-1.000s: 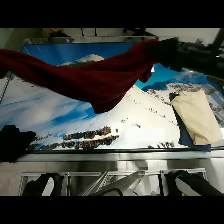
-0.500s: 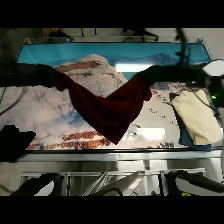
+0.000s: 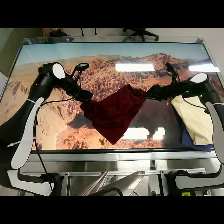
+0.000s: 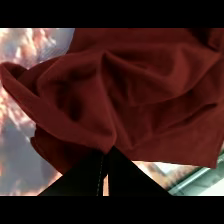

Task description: Fold the shirts.

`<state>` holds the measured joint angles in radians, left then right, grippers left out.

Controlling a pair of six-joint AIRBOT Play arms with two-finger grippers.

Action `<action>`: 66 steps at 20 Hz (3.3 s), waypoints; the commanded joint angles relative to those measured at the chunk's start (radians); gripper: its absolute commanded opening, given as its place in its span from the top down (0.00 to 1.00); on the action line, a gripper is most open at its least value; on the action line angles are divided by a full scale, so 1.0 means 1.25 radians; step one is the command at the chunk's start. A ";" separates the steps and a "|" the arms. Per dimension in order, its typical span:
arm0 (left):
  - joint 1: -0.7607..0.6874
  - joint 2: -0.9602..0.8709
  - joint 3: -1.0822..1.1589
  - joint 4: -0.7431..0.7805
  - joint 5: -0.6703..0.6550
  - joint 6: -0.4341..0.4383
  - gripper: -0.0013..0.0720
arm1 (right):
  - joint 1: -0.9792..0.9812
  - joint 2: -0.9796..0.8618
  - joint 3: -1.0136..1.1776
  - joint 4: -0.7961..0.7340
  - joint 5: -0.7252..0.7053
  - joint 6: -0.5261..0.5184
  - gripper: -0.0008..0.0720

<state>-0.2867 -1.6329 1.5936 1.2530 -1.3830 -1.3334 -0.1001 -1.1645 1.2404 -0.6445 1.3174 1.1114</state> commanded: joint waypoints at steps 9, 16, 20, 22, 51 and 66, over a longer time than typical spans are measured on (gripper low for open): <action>0.045 -0.034 0.001 0.006 0.001 0.020 0.96 | 0.222 0.066 -0.410 0.012 -0.393 0.012 0.12; 0.097 -0.026 0.001 0.002 -0.005 0.022 0.96 | 0.237 -0.013 -0.384 0.274 -0.388 -0.188 0.59; 0.119 0.029 0.001 -0.003 0.005 0.022 0.96 | 0.237 0.051 -0.288 0.309 -0.241 -0.192 0.95; 0.125 0.117 0.011 -0.089 0.018 0.042 0.96 | 0.229 0.138 -0.167 0.310 -0.223 -0.177 0.96; 0.158 0.114 -0.212 -0.076 0.218 0.021 0.03 | 0.110 -0.115 0.164 -0.078 -0.069 0.016 0.35; 0.213 -0.151 -0.061 -0.201 0.257 0.096 0.03 | -0.027 -0.135 -0.059 -0.085 -0.111 0.036 0.36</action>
<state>-0.0116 -1.7405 1.4452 1.0122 -1.0229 -1.2179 -0.1299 -1.3106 1.2144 -0.7517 1.2270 1.1751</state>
